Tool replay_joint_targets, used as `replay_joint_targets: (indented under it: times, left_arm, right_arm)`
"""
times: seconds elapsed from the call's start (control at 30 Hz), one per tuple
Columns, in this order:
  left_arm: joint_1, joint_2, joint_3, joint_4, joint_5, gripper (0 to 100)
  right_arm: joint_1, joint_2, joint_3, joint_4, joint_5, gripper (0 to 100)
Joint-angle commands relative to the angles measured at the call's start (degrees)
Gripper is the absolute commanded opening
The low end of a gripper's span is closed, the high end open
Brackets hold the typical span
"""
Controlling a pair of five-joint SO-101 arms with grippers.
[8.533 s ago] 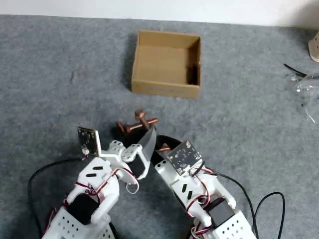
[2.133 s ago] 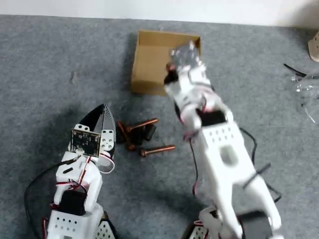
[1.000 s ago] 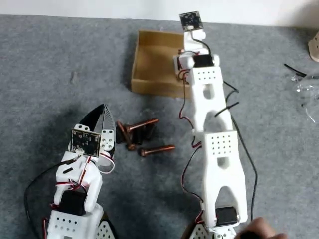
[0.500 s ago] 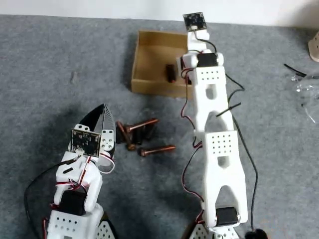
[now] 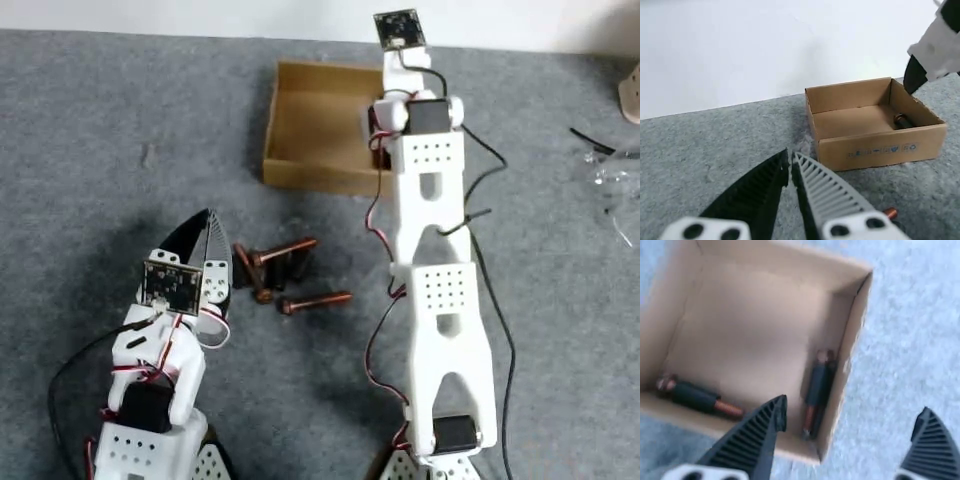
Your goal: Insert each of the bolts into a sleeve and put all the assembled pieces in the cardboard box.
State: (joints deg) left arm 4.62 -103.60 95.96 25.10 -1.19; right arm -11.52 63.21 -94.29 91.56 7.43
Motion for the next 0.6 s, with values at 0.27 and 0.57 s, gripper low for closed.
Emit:
replay_joint_targets:
  times: [0.27,0.57]
  left_arm:
    - [0.5,-0.5,1.2,-1.1,-0.4,3]
    - [0.5,-0.5,1.2,-1.1,-0.4,3]
  right_arm:
    - [0.4,-19.9,-8.0,9.4,-0.9,34.9]
    - [-1.6,-31.5,-7.8,9.6,-0.9,34.9]
